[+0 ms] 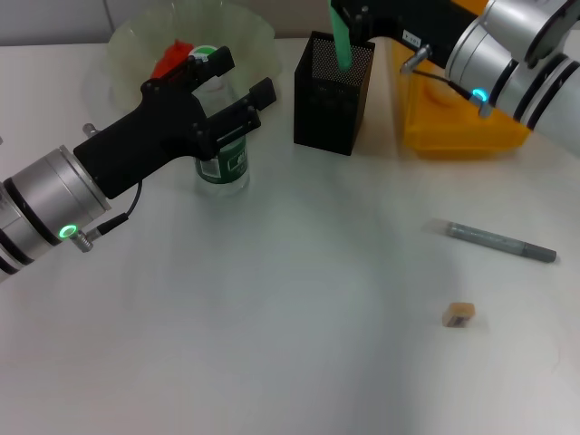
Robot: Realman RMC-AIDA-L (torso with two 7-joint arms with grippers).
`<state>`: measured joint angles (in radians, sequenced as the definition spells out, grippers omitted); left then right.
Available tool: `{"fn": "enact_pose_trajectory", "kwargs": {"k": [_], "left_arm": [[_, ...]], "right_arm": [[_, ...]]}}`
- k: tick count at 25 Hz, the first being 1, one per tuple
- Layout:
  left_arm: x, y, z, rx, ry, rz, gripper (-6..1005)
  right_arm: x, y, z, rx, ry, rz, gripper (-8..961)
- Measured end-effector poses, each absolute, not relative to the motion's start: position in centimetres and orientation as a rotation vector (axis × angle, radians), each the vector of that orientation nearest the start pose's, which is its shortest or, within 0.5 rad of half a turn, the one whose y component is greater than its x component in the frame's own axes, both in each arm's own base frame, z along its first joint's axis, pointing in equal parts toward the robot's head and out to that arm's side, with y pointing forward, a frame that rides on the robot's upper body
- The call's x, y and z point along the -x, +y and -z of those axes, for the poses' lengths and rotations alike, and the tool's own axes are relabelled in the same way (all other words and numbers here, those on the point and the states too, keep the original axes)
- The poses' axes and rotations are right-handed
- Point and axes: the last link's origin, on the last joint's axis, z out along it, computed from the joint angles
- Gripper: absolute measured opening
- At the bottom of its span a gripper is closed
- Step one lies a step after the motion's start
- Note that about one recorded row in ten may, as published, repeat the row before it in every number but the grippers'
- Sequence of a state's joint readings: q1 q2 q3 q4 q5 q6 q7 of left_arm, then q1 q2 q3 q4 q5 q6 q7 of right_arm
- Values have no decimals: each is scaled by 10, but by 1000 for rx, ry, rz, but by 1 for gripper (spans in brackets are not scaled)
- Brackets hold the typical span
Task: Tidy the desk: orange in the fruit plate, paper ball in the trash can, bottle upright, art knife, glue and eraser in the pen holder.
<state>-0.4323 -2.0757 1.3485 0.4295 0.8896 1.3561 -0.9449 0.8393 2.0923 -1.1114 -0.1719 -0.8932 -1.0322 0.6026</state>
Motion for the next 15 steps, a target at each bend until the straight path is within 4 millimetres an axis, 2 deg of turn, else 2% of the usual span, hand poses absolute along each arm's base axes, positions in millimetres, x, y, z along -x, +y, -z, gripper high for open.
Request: {"fn": "enact_pose_trajectory", "kwargs": {"k": [9, 13, 15], "left_arm": [[237, 328, 26, 2289, -471, 1185, 753], [237, 328, 25, 2287, -467, 1183, 752], [238, 328, 25, 2285, -461, 1180, 752]], "right_arm": [[-188, 428, 49, 2160, 381, -871, 292], [-188, 428, 45, 2153, 399, -896, 298], [-188, 426, 40, 2161, 414, -924, 334]]}}
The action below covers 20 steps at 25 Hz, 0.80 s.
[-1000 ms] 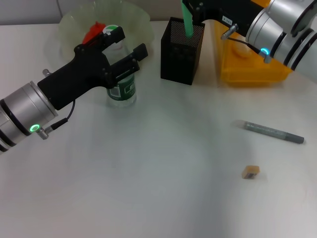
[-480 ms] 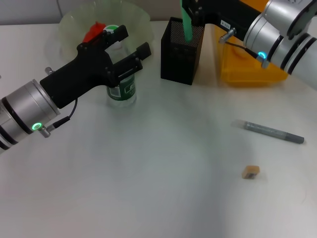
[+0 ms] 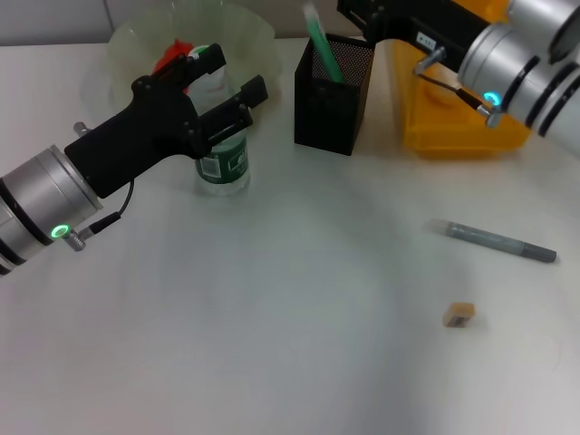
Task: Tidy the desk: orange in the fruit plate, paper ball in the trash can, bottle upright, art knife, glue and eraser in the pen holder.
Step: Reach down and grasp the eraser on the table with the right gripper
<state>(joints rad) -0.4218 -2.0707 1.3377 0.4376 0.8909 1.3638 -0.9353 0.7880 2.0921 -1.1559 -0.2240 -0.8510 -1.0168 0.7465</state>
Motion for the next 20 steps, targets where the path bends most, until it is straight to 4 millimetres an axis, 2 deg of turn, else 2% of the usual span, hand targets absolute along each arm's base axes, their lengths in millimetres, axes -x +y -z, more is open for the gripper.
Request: {"fn": "enact_pose_trajectory", "kwargs": {"k": [5, 8, 9, 10, 11, 13, 14, 15, 18, 19, 20], "left_arm": [[238, 328, 26, 2284, -464, 1179, 752], [238, 328, 26, 2284, -464, 1179, 752], [238, 327, 27, 2284, -462, 1179, 751], [238, 327, 27, 2284, -462, 1179, 751], [238, 327, 27, 2284, -462, 1179, 751], [237, 327, 28, 2286, -456, 1179, 751], [237, 327, 28, 2287, -455, 1180, 751], [237, 327, 28, 2287, -455, 1180, 751], [237, 326, 29, 2290, -454, 1180, 751], [236, 326, 29, 2292, -447, 1178, 751], [236, 326, 29, 2292, -447, 1178, 751]], "right_arm": [[-188, 410, 30, 2236, 499, -1006, 424], [-194, 387, 16, 2272, 514, -1035, 478], [-205, 367, 10, 2320, 479, -1010, 496], [-205, 367, 10, 2320, 479, -1010, 531], [-210, 354, 8, 2353, 448, -993, 566], [-225, 331, 2, 2410, 402, -979, 565], [-243, 310, -9, 2437, 394, -983, 564], [-243, 310, -9, 2437, 394, -983, 564], [-273, 282, -28, 2442, 445, -1006, 562], [-292, 264, -36, 2435, 484, -995, 561], [-292, 264, -36, 2435, 484, -995, 561]]}}
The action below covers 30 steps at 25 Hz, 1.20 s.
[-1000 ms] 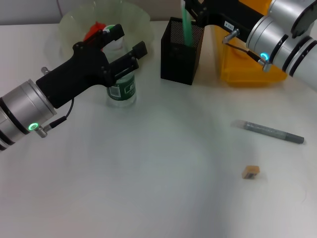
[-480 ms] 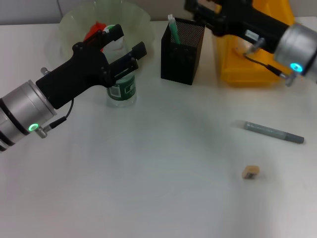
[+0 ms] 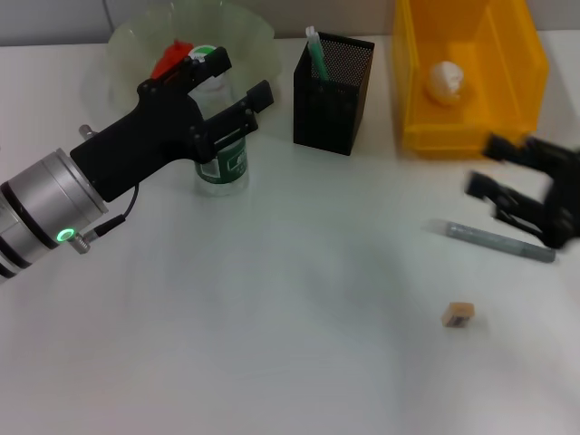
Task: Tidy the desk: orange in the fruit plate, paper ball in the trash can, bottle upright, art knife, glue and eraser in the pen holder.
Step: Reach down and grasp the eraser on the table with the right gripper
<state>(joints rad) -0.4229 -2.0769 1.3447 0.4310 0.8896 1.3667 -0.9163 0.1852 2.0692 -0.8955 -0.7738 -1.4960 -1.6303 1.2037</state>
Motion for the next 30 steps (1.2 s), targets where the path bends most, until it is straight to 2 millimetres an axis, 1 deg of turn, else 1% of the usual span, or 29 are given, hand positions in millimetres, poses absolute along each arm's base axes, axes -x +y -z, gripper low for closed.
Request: {"fn": "enact_pose_trajectory", "kwargs": {"k": [3, 4, 5, 6, 8, 9, 10, 13, 14, 15, 19, 24, 30], "left_arm": [[235, 327, 29, 2294, -429, 1177, 750], [235, 327, 29, 2294, -428, 1177, 750], [235, 327, 29, 2294, -428, 1178, 750], [235, 327, 29, 2294, -428, 1178, 750], [234, 326, 29, 2296, -424, 1185, 750], [234, 326, 29, 2297, -422, 1187, 750], [233, 326, 29, 2299, -420, 1190, 750], [233, 325, 28, 2303, -414, 1195, 750], [233, 325, 28, 2301, -415, 1196, 749], [233, 325, 28, 2301, -415, 1196, 749], [234, 324, 28, 2299, -420, 1197, 749], [234, 323, 28, 2299, -419, 1198, 749], [235, 324, 27, 2295, -418, 1198, 748]], "right_arm": [[-316, 238, -38, 2409, 504, -953, 559], [-328, 222, -34, 2381, 489, -939, 558], [-328, 222, -34, 2381, 489, -939, 558], [-331, 216, -31, 2372, 484, -932, 557], [-339, 206, -22, 2352, 506, -925, 556], [-342, 199, -14, 2340, 533, -930, 556], [-342, 199, -14, 2340, 533, -930, 556], [-347, 187, 4, 2345, 555, -916, 555], [-350, 180, 14, 2339, 555, -898, 555], [-350, 180, 14, 2339, 555, -898, 555], [-354, 172, 31, 2272, 537, -856, 554], [-356, 168, 39, 2262, 547, -830, 553], [-356, 171, 48, 2266, 571, -799, 532]]}}
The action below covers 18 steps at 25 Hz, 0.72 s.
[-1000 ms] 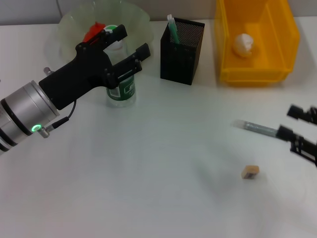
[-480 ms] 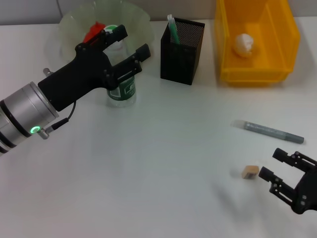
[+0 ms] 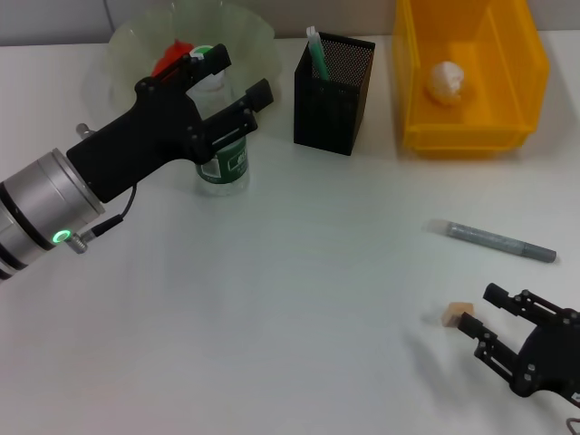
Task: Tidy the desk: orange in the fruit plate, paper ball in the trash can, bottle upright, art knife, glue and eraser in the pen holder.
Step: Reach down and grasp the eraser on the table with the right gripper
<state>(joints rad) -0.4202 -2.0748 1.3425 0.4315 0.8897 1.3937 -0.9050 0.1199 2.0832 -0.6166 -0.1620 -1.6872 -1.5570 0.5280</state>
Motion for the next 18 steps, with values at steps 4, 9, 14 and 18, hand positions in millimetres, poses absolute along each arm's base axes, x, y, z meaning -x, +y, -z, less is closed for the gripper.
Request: {"fn": "enact_pose_trajectory", "kwargs": {"k": [4, 9, 14, 18], "left_arm": [[235, 324, 26, 2293, -417, 1196, 748], [236, 324, 26, 2295, -417, 1195, 747], [235, 324, 26, 2296, -404, 1193, 747], [236, 323, 25, 2292, -403, 1197, 747]], "right_arm": [[-358, 179, 53, 2279, 581, -763, 513], [-354, 186, 58, 2293, 592, -763, 493], [-353, 187, 62, 2304, 605, -760, 460], [-355, 188, 63, 2306, 616, -746, 433]]}}
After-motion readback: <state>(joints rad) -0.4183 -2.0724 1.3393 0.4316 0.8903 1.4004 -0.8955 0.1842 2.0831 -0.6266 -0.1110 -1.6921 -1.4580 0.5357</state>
